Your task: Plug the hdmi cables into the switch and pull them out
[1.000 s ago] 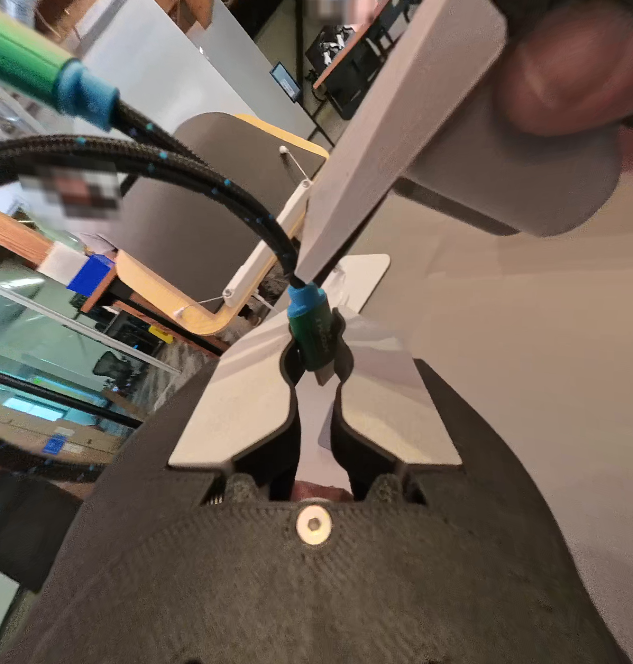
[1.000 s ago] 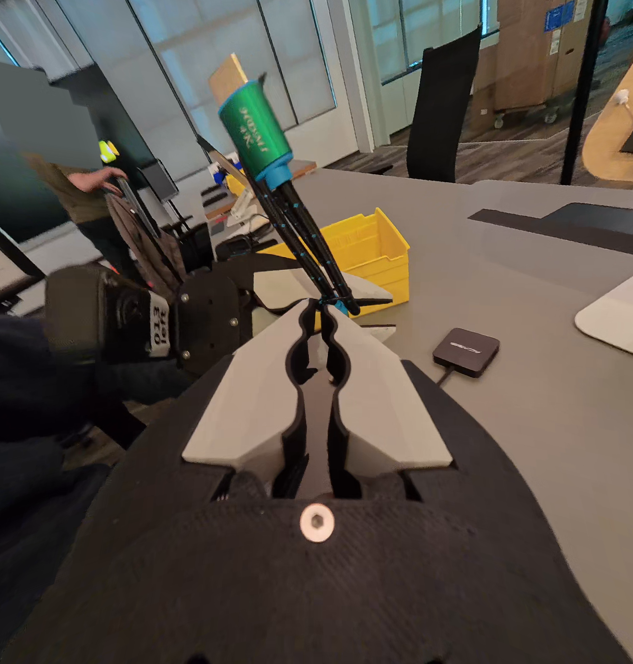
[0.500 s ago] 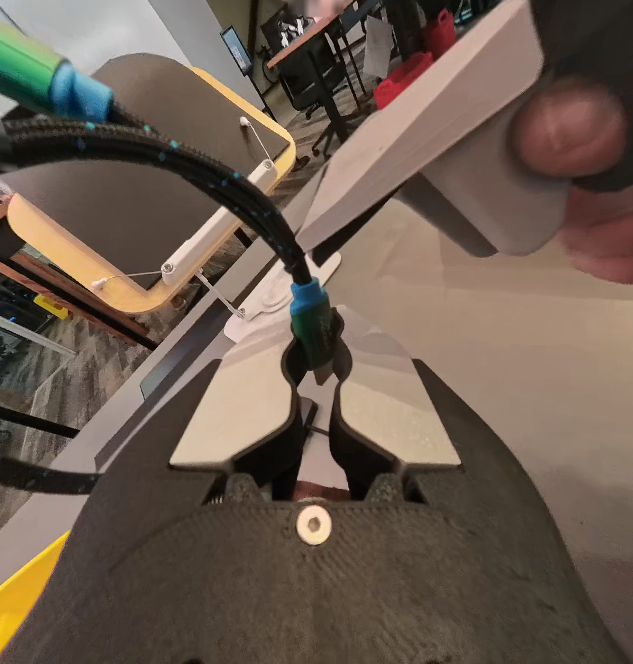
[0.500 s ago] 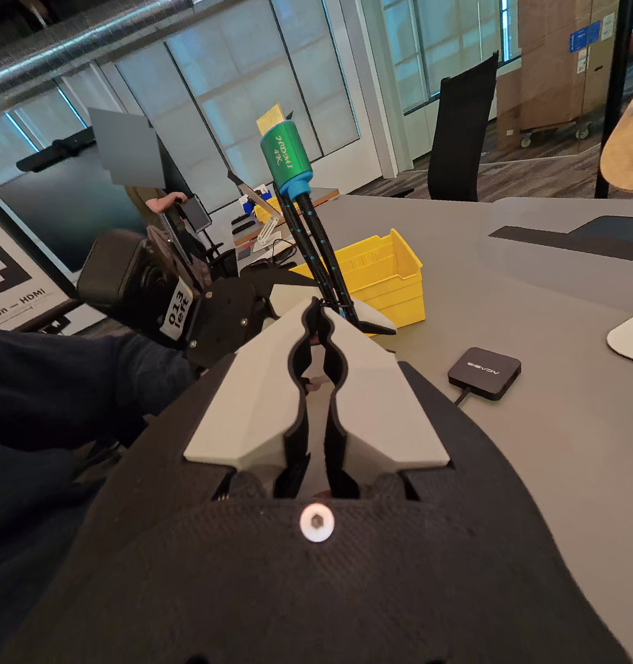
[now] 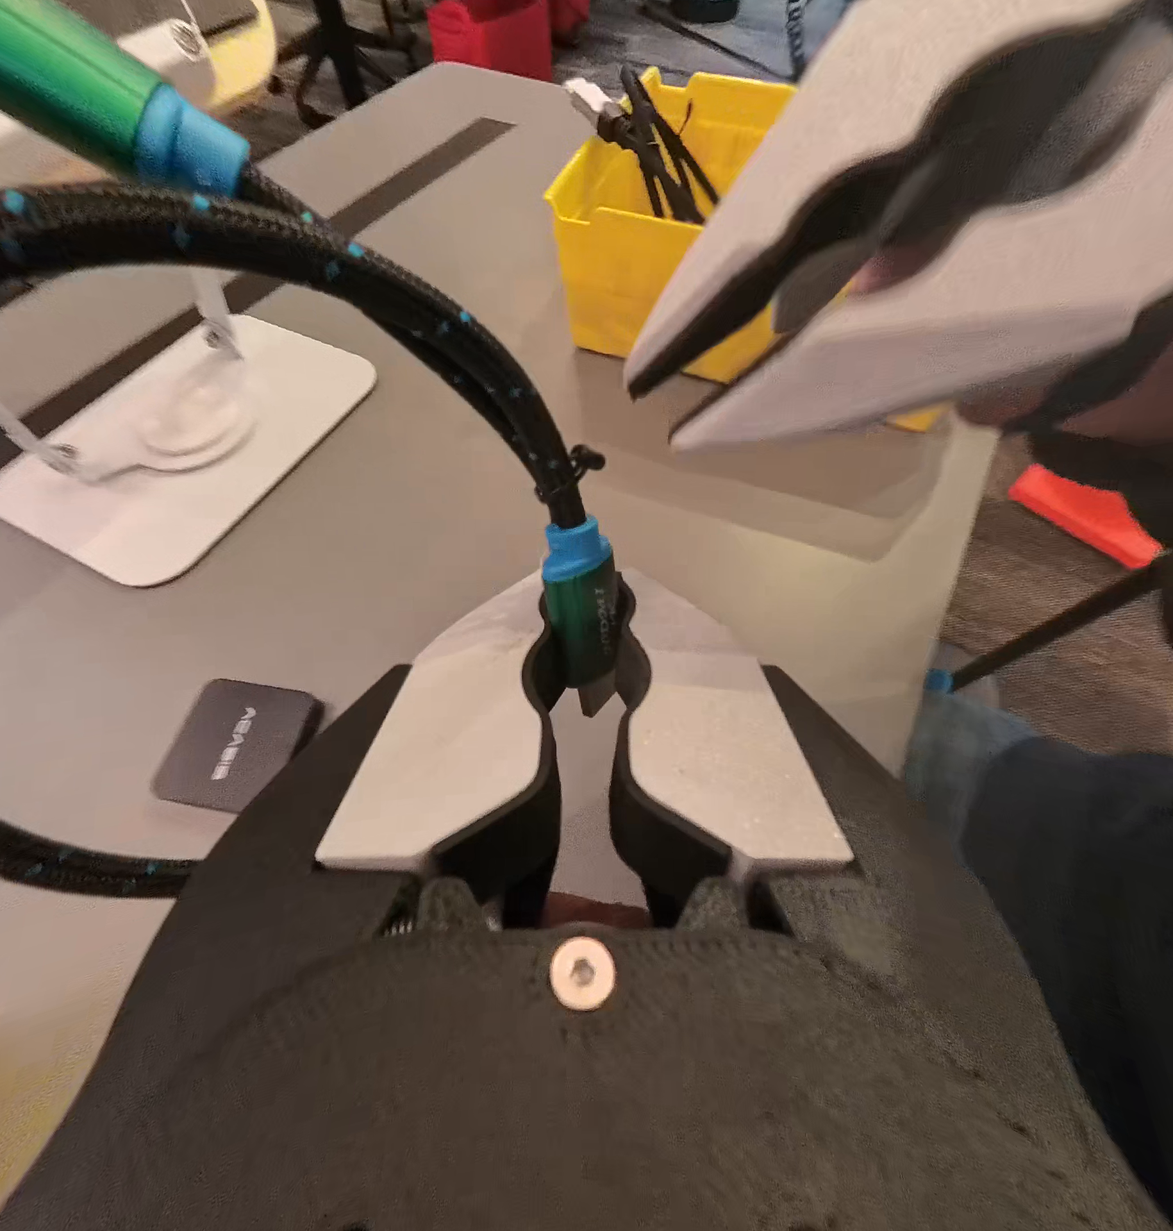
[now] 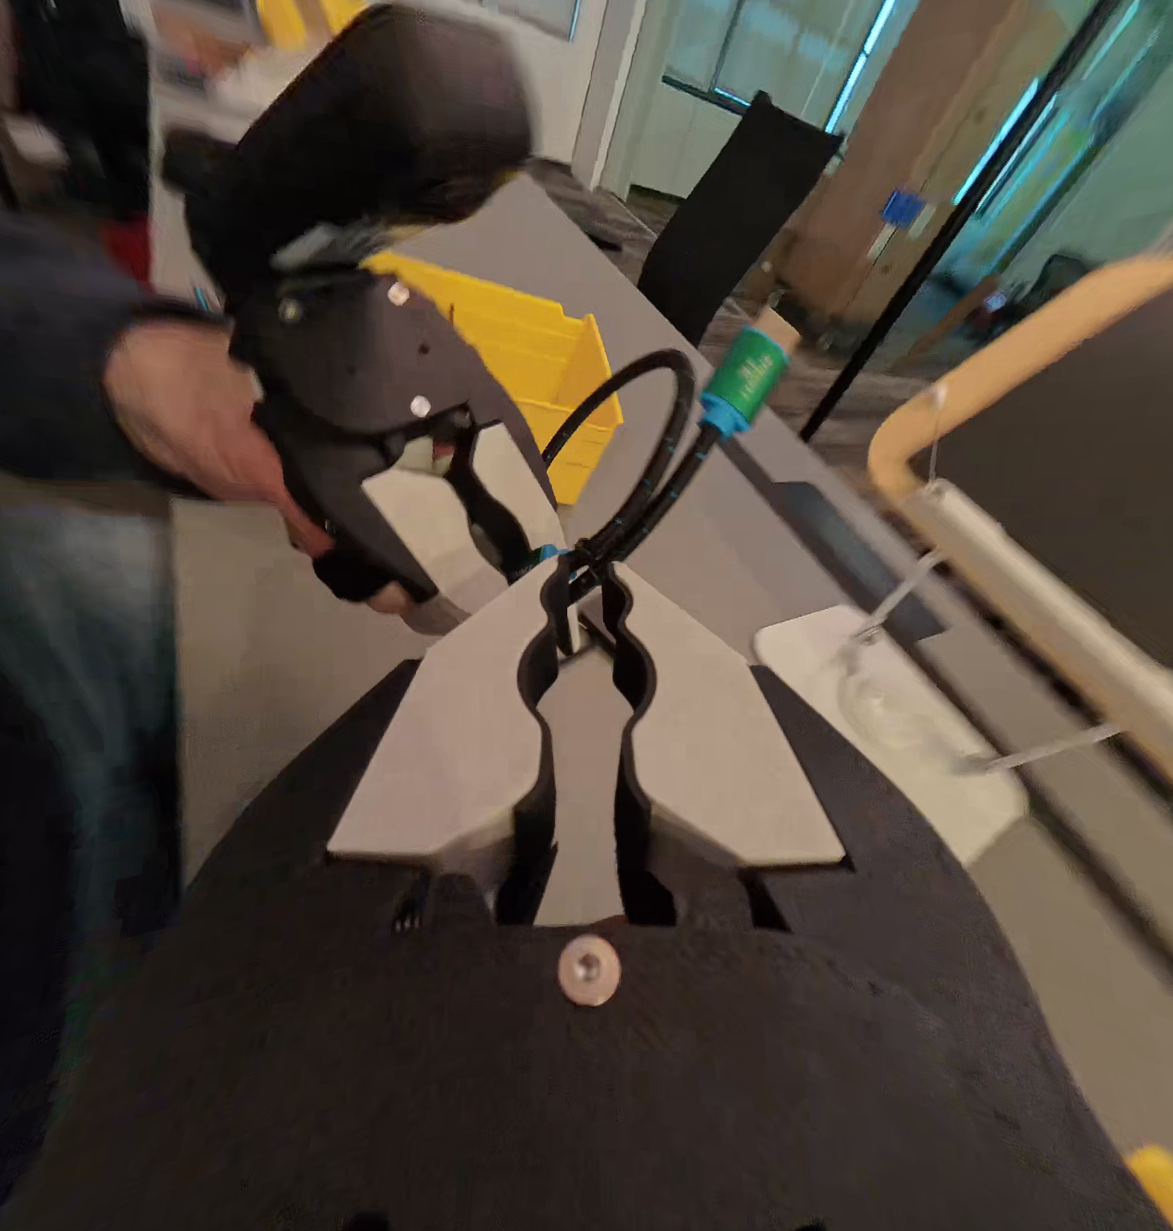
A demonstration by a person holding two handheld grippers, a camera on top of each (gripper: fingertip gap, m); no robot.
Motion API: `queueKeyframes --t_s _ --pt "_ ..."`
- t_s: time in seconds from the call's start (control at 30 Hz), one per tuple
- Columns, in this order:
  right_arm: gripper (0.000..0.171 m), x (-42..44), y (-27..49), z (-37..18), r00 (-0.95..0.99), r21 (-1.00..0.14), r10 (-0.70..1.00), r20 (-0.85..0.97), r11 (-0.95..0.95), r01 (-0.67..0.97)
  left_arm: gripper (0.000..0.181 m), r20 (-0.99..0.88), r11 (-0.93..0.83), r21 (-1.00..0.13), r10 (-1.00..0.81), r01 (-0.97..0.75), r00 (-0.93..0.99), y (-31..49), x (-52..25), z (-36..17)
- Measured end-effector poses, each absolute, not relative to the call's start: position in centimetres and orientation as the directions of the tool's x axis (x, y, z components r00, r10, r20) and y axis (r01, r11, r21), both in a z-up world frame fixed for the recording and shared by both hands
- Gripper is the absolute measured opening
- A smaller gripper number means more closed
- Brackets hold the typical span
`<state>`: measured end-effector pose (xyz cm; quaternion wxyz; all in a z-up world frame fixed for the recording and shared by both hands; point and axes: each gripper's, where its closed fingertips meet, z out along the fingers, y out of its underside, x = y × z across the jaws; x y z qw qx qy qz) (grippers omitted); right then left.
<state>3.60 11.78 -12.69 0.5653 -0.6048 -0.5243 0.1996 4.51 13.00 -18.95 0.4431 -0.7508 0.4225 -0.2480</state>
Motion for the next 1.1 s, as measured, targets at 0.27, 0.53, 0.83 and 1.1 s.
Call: queueKeyframes --t_s 0.27,0.53,0.83,1.1 --pt "0.002 2.8 12.7 -13.3 0.356 -0.753 0.731 0.582 0.319 0.575 0.011 0.076 -0.311 -0.855 -0.866 -0.415 0.493 12.2 4.8 -19.2" --pt "0.0 2.5 12.3 -13.1 0.341 -0.778 0.767 0.543 0.307 0.549 0.011 0.016 -0.275 -0.851 -0.864 -0.446 0.503 12.5 4.2 -19.1" --pt "0.0 2.9 10.0 -9.4 0.176 -0.991 0.976 -0.125 -0.115 -0.063 0.01 0.171 -0.25 -0.928 -0.944 -0.276 0.281 10.0 5.7 -15.7" --pt "0.0 2.6 11.2 -9.9 0.406 -0.972 0.89 0.208 0.141 0.188 0.01 0.181 -0.267 -0.918 -0.94 -0.294 0.289 10.0 5.7 -16.2"
